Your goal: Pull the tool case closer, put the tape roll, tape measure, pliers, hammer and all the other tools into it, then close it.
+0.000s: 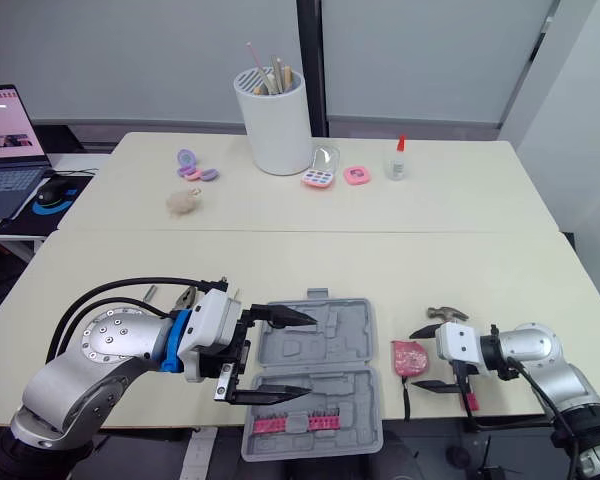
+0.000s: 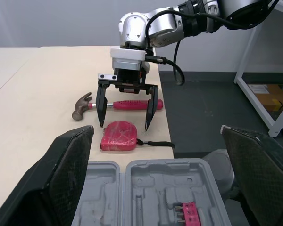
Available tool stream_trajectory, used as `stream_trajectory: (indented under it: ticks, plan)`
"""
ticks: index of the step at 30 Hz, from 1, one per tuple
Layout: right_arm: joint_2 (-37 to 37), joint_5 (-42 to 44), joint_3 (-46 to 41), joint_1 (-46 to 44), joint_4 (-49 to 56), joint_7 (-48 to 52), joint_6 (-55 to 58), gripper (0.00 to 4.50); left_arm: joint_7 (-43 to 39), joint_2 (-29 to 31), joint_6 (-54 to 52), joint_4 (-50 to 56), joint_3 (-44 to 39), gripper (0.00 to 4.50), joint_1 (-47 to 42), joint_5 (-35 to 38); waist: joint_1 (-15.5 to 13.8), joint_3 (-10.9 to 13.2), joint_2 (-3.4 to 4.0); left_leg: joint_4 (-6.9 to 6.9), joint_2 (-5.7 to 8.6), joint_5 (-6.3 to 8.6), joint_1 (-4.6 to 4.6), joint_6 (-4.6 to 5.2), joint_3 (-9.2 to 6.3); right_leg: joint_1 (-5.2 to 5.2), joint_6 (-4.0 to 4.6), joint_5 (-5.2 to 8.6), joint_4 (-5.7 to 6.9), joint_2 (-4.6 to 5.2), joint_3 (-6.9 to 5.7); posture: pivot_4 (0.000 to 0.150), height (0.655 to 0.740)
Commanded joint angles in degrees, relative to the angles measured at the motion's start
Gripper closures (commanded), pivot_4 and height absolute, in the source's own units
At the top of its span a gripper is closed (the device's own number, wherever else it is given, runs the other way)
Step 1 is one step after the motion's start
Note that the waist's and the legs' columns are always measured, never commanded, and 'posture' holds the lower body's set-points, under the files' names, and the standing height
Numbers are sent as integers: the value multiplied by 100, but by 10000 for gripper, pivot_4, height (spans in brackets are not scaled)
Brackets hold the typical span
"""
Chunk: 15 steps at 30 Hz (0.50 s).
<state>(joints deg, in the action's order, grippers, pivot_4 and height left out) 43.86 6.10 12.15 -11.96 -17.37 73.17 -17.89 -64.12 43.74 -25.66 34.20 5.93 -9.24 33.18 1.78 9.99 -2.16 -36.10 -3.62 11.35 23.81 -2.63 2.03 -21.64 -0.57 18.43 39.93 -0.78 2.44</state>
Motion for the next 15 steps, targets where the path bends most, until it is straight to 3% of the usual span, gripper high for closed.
stream_trajectory:
  ticks: [1,15]
  plan:
    - [-68,-93,-5,-127,-352,2,-356,163,113,-7,55,254,25,0,75,-17,-4,0,0,0,0,0,-2,0,-1,2,0,0,0,1,-1,1500,7400]
    - [-433,-377,155,-518,-956,-99,-541,163,152,62,15,330,35,0,166,13,-4,-1,2,2,-4,0,-23,0,-2,24,2,0,0,6,-1,1500,7400]
